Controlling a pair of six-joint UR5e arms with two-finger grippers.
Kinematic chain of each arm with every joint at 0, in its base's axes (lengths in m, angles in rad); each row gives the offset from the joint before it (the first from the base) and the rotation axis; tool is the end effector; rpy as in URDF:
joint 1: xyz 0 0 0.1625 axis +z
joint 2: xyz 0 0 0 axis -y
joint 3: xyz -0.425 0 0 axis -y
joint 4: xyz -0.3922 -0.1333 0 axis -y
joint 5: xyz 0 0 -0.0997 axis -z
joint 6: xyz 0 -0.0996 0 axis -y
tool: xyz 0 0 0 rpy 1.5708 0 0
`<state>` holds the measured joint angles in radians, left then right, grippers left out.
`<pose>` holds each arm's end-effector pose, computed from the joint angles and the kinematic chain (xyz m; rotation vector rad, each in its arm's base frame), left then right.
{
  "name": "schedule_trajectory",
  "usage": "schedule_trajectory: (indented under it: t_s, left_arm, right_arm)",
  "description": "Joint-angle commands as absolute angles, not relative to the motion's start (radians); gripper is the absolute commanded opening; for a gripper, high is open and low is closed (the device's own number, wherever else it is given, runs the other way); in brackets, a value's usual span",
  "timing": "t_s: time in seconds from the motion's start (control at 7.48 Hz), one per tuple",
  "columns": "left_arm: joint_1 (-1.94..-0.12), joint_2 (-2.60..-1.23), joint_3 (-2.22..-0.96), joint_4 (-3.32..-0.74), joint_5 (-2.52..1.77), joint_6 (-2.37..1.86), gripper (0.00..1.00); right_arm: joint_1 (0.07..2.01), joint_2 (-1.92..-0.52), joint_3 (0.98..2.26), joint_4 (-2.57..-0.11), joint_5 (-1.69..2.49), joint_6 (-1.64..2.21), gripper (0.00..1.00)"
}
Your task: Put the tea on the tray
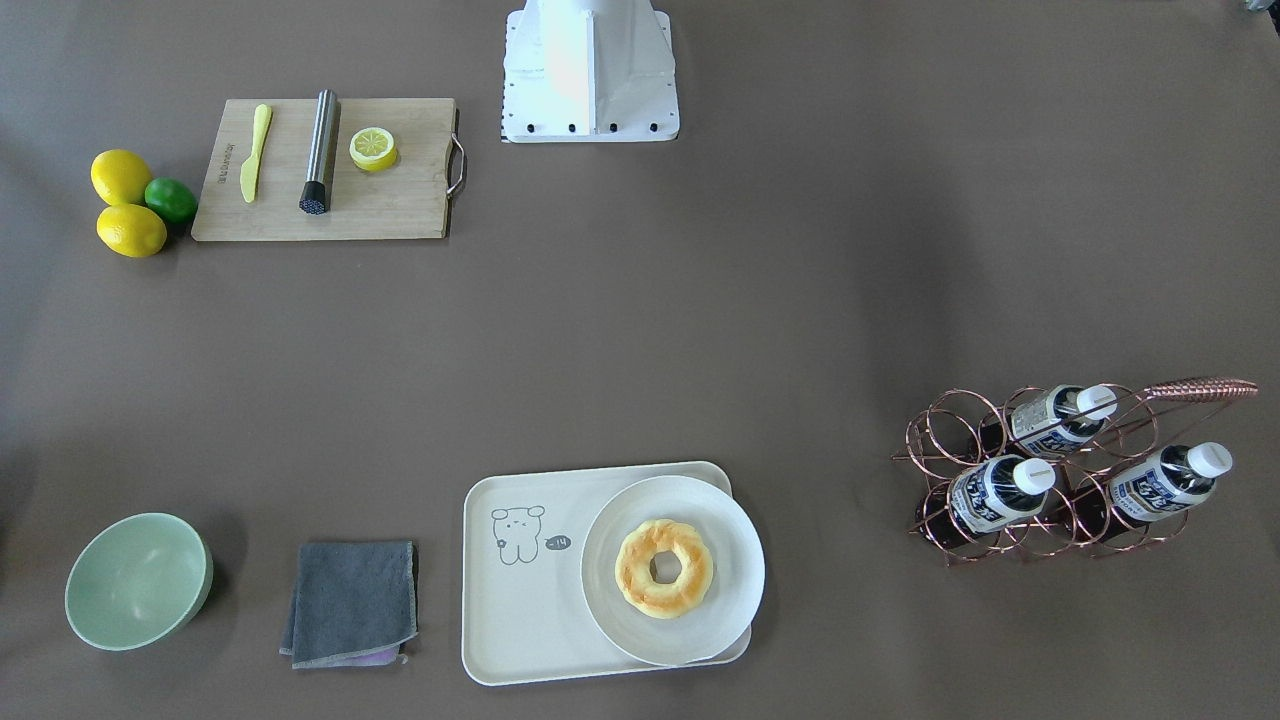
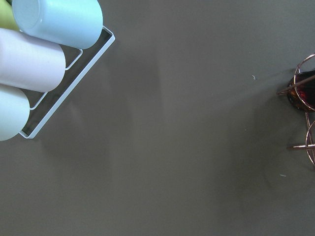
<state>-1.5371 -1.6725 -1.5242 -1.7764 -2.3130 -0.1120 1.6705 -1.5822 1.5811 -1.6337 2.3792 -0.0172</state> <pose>-0.0474 -0.5519 0.6089 0.1942 0.7538 0.0224 0.1090 -0.4740 0.6629 -0.0132 -0.8106 0.1038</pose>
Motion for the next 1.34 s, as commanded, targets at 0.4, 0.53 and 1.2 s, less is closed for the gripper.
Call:
schedule_trajectory:
  t_s: [0.4,0.53,1.2]
  left_arm:
    - [-1.537,-1.672,-1.525,-1.778,-2.318,-0.113,0.97]
    - [-1.537,-1.674,-1.526,-1.779,-2.316,-0.112,0.97]
    - [-1.421,-1.651,-1.753,-1.779,-2.319,-0.115,0.97]
  right_arm:
    - [1.671,-1.578,1.583,-1.634,2.379,-0.017,1.00]
    - [1.671,-1.577,1.585,-1.634,2.379,-0.015,1.00]
    - [1.667,-1.574,1.586,-1.632,2.387,-0.011,1.00]
